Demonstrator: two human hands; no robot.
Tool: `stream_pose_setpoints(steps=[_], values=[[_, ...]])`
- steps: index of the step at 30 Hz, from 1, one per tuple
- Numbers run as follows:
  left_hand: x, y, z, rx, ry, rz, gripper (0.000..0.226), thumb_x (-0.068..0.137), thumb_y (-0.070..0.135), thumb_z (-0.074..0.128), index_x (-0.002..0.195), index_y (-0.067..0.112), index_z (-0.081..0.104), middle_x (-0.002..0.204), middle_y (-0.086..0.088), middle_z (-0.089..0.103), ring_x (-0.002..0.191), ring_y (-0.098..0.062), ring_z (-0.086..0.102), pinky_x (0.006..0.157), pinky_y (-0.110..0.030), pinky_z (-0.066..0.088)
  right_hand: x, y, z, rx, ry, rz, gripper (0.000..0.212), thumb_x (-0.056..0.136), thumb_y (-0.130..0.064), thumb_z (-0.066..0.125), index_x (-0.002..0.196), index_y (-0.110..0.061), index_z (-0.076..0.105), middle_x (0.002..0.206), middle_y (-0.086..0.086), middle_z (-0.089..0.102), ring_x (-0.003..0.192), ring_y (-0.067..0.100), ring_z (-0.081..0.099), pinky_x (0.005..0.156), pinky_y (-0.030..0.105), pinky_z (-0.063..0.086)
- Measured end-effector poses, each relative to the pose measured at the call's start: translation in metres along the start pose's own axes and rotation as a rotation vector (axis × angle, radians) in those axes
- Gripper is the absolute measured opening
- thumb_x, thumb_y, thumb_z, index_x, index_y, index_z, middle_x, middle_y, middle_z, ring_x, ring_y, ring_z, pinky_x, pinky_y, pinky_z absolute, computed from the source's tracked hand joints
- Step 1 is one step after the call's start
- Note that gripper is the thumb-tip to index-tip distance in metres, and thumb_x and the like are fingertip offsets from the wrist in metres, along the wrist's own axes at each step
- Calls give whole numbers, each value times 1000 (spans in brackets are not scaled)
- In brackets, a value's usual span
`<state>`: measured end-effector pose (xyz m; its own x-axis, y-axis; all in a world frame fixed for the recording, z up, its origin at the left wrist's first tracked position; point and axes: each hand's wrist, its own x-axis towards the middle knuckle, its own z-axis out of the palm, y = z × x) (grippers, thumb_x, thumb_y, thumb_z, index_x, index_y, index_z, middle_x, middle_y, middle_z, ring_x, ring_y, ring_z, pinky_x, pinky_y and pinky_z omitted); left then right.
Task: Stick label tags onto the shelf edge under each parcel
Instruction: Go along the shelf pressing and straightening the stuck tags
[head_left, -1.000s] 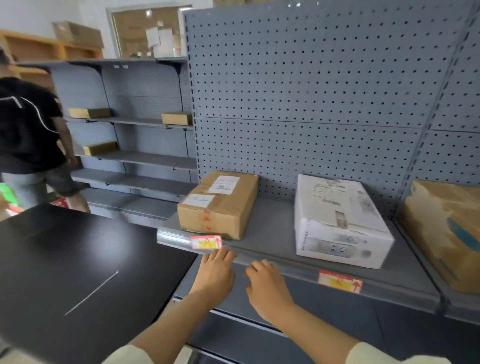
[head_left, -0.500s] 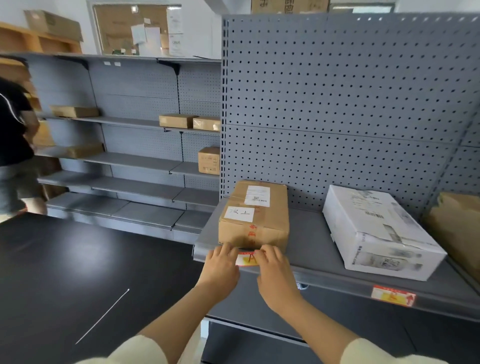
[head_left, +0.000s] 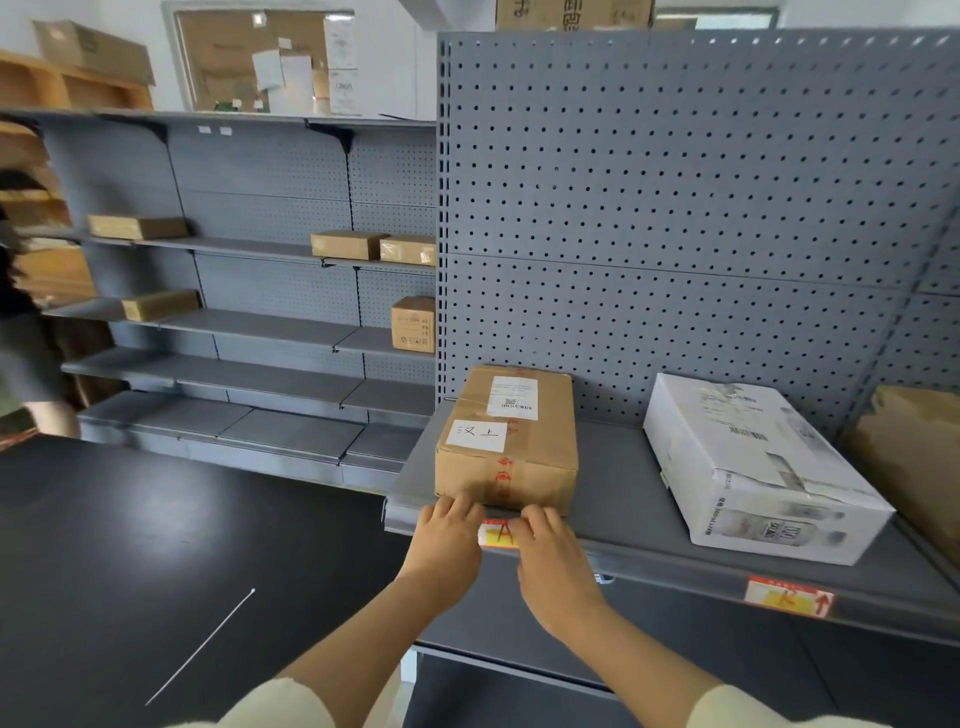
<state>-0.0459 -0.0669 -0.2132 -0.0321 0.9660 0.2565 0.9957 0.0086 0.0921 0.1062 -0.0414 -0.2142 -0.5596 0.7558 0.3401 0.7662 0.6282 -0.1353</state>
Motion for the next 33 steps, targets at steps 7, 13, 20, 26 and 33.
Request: stream_pose_setpoints(steps=[7, 13, 20, 26, 33], values=[[0, 2, 0, -17, 16, 25, 41, 89, 7, 45, 127, 22, 50, 138, 0, 43, 121, -24, 43, 106, -34, 31, 3, 2, 4, -46, 6, 37, 37, 63, -13, 80, 96, -20, 66, 95, -3, 62, 90, 19, 56, 80, 31, 53], [0, 6, -1, -18, 21, 21, 42, 88, 5, 47, 127, 21, 51, 139, 1, 42, 121, -24, 43, 108, -33, 31, 0, 2, 2, -23, 5, 5, 32, 85, -18, 61, 116, -17, 56, 118, -1, 54, 111, 21, 45, 101, 34, 39], [-2, 8, 0, -101, 2, 5, 46, 86, 1, 47, 126, 23, 50, 141, 4, 40, 123, -22, 42, 106, -31, 33, -3, 0, 3, 13, -43, 23, 36, 88, -9, 54, 123, -15, 49, 125, 1, 46, 113, 21, 42, 101, 32, 40], [-3, 8, -7, -92, 7, 3, 39, 90, 7, 45, 125, 22, 51, 139, 1, 43, 122, -23, 43, 105, -33, 34, -2, 0, -3, 25, -68, 45, 36, 89, -10, 54, 125, -15, 48, 125, 1, 44, 114, 19, 41, 100, 30, 41], [-5, 13, -5, -128, 52, 49, 32, 97, 18, 45, 129, 24, 50, 134, 4, 50, 124, -18, 45, 105, -31, 33, -10, -1, -8, 57, -30, 66, 40, 88, -11, 58, 126, -19, 49, 125, -2, 46, 115, 17, 43, 99, 29, 43]])
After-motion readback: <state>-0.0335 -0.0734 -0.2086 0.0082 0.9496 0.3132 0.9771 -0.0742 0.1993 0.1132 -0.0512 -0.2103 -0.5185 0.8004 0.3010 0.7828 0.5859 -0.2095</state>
